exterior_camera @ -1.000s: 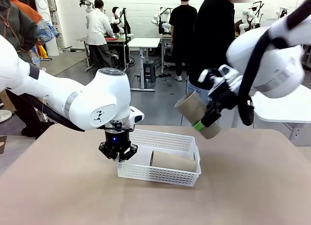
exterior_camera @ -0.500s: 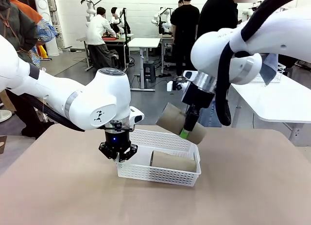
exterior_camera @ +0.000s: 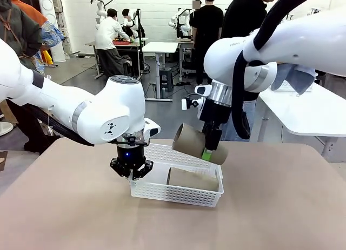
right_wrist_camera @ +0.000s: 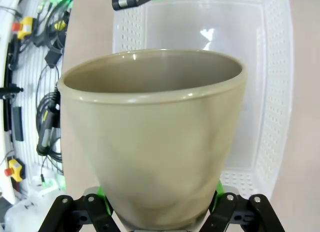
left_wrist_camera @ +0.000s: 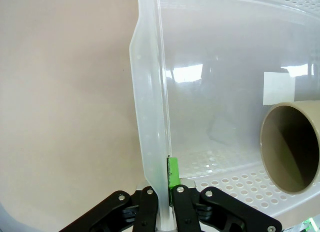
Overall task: Clean and organize the cups into the basket.
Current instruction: Pick up the Reusable plastic cup from the right side of the table and stack it inside the Organizing basket in the center of the table.
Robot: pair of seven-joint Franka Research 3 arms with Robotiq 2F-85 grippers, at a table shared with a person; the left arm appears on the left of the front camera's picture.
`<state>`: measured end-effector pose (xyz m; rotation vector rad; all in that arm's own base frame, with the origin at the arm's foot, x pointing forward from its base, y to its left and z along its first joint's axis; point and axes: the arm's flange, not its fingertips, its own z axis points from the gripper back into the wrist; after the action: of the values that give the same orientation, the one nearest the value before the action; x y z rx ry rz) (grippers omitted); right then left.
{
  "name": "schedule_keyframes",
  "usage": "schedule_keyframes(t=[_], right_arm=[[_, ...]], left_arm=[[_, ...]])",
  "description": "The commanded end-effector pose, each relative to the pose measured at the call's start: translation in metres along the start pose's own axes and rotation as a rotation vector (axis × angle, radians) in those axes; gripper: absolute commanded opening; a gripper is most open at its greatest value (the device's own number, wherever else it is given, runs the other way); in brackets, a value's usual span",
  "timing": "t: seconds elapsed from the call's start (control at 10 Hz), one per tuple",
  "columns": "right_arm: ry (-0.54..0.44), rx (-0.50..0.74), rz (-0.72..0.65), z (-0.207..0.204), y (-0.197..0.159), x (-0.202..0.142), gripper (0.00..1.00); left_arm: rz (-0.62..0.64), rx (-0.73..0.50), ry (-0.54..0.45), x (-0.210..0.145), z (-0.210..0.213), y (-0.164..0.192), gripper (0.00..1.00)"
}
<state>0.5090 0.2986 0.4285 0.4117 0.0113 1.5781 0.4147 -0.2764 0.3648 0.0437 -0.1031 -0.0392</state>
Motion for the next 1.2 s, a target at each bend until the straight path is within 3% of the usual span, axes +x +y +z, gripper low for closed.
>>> schedule_keyframes(t=[0.0,0.2,1.0,1.1], right_arm=[[0.012,-0.016,0.092,-0.009,-0.014,0.004,0.81],[-0.022,-0.053,0.164,-0.026,-0.029,0.001,0.81],[-0.132,-0.046,0.227,-0.063,-0.068,-0.022,0.81],[-0.139,-0.044,0.231,-0.061,-0.067,-0.022,0.86]], left_arm=[[0.003,0.005,-0.009,0.0,0.001,-0.002,0.0],[0.003,0.005,-0.009,0.0,0.001,-0.002,0.0],[0.003,0.005,-0.009,0.0,0.001,-0.002,0.0],[0.003,0.005,-0.009,0.0,0.001,-0.002,0.0]])
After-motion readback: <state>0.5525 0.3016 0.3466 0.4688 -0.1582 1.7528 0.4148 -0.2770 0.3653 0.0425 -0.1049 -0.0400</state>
